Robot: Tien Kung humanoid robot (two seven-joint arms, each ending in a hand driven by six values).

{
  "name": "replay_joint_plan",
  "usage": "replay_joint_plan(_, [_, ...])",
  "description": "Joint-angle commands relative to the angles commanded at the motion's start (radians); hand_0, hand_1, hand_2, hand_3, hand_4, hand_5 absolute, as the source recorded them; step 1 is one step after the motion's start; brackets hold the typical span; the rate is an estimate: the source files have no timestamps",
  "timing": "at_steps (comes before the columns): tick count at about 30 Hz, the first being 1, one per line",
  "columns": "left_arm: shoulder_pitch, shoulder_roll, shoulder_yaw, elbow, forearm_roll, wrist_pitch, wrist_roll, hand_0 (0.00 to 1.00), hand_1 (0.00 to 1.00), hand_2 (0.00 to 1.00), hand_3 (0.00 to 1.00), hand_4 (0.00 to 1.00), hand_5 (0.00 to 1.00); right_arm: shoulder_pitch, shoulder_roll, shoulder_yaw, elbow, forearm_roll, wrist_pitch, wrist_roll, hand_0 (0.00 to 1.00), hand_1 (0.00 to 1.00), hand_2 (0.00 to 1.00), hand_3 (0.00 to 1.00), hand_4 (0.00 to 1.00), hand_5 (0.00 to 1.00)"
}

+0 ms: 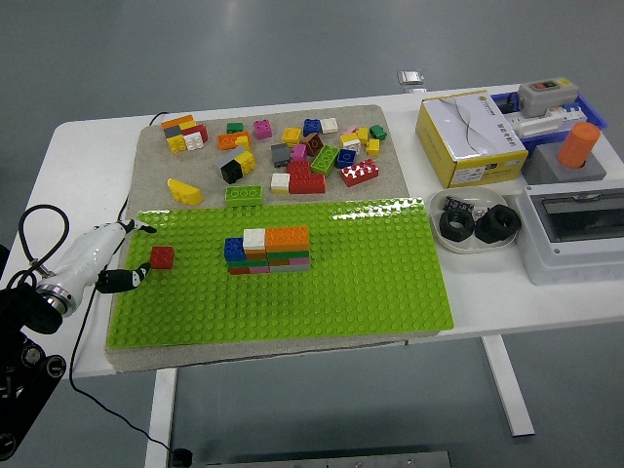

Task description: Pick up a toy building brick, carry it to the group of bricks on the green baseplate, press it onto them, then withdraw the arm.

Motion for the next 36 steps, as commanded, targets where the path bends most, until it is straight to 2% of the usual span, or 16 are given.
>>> replay_joint_plan(16, [-0.048,-0.029,0.020,0.048,-0.010,-0.058,0.038,0.984,0.942,0.922,0.782,0.687,0.002,0.007,-0.009,0.018,0.000,-0.032,-0.009,0.013,0.716,0.684,0.771,0.885,0.640,0.998])
replay_joint_plan(17, [-0.050,-0.030,0.018,0.055,-0.009,-0.059,0.038,0.985,0.944,0.921,0.697,0.635,0.002,0.007,-0.010,0.018,0.000,-0.033,-0.009,0.014,0.716,0.684,0.767,0.886,0.639,0.998])
replay_joint_plan(22, [-0.055,-0.033,0.006,0.072,-0.001,-0.057,0.034,0.985,0.944,0.921,0.697,0.635,0.002,0.007,-0.012,0.015,0.000,-0.034,-0.006,0.017,0.716,0.684,0.767,0.886,0.639,0.998])
replay_joint_plan(23, [-0.055,-0.032,0.003,0.074,0.001,-0.057,0.034,0.987,0.945,0.926,0.634,0.603,0.002,0.007,-0.013,0.014,0.000,-0.033,-0.006,0.018,0.716,0.681,0.767,0.882,0.639,0.998])
replay_joint_plan(36, [-0.059,-0.038,0.004,0.102,0.000,-0.070,0.036,0.991,0.953,0.934,0.597,0.593,0.002,0.010,-0.015,0.005,0.000,-0.024,-0.005,0.022,0.717,0.680,0.765,0.877,0.638,0.998])
